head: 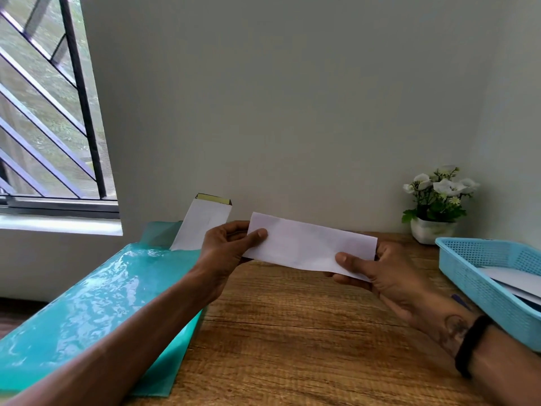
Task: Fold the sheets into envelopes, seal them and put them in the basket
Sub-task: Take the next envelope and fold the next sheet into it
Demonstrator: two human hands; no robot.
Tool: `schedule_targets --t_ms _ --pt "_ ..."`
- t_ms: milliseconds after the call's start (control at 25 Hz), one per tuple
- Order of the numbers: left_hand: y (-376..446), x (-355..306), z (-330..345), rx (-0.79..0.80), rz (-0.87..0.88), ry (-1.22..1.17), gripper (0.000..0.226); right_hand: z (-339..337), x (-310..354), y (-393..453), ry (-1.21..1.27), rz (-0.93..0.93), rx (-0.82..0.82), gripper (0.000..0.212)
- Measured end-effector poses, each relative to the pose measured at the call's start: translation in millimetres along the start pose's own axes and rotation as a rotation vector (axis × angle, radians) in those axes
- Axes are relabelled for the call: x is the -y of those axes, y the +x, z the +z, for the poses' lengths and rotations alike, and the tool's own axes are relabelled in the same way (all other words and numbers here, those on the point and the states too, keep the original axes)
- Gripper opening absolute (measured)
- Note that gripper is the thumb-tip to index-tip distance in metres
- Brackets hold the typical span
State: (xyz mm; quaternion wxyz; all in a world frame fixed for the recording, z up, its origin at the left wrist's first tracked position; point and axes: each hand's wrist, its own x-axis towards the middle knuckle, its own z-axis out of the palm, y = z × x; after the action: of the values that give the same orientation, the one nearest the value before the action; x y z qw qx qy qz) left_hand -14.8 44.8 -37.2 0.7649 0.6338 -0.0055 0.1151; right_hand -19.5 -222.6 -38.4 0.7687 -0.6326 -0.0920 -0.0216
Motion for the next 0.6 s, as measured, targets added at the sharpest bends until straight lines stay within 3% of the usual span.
schedule_targets --t_ms 120,360,440,520,600 --pt "4.0 -1.5 -11.1 -0.087 0.039 0.026 0.022 -0.2 -0.9 -0.2 -0.013 0.047 -0.035 0.021" --pt "7.1 -1.4 -18.2 -0.106 0.153 0.149 0.019 2.3 -4.3 -0.6 -0.02 0.095 -0.049 0.027" --pt "16.8 1.8 -32.2 -0.26 0.272 0.277 0.018 -0.7 -5.8 -0.9 -0.057 0.09 -0.053 0.029" --pt "31.3 3.7 -50.7 -0.52 0.405 0.577 0.022 -2.7 -9.9 -0.6 -0.142 0.087 -0.055 0.03" --pt "41.1 0.5 -64.4 -0.676 0.34 0.767 0.035 -0.6 -13.0 -3.4 -0.237 0.104 -0.047 0.032"
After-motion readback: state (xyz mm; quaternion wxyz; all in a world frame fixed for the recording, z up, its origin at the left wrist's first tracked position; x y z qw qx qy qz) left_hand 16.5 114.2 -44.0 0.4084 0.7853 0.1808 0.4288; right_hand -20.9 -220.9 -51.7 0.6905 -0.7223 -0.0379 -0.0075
